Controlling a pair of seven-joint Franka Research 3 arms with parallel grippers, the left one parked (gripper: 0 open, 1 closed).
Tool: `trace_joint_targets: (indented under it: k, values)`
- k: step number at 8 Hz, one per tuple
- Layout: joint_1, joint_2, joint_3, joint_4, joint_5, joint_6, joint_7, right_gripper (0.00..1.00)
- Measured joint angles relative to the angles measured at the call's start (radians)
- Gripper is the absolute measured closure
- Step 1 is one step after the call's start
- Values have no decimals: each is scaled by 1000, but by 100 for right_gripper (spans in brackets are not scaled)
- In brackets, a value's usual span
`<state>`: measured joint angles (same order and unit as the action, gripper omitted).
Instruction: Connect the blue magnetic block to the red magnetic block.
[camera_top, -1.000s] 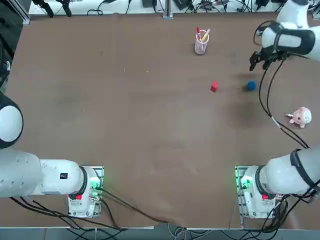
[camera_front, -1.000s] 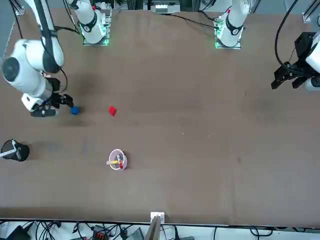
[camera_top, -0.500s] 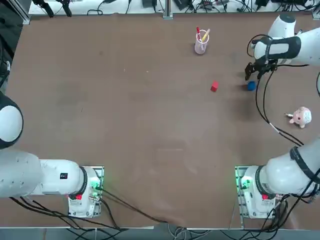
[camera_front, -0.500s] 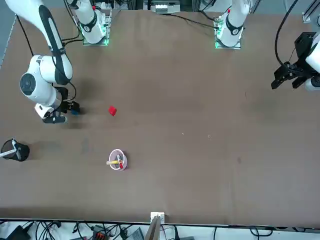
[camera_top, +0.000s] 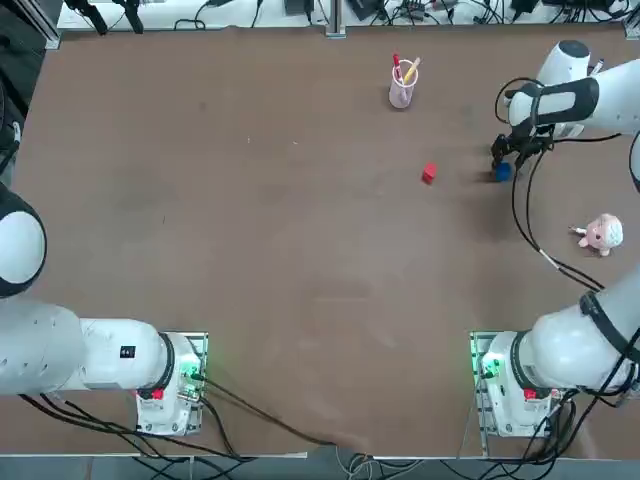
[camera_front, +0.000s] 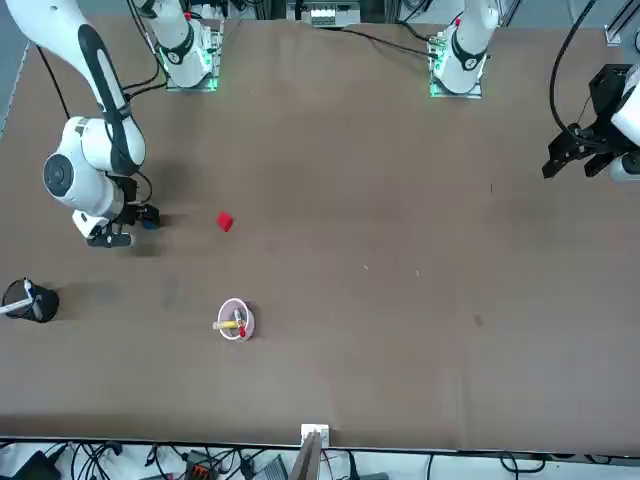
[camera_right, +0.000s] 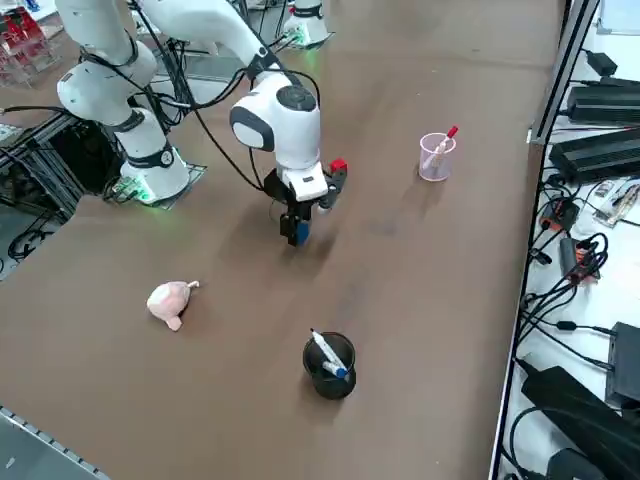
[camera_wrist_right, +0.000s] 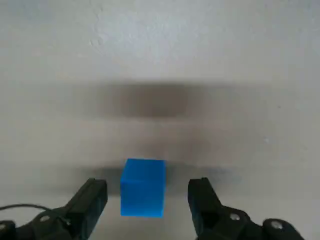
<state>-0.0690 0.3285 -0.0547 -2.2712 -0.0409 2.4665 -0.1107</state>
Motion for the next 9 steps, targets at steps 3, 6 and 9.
trace_joint_targets:
  k: [3, 6, 9]
  values:
    - [-1, 11, 0, -6, 0, 2, 0, 37]
    - [-1, 10, 7, -1, 0, 3, 0, 53]
    - [25, 9, 43, 27, 1, 4, 29, 53]
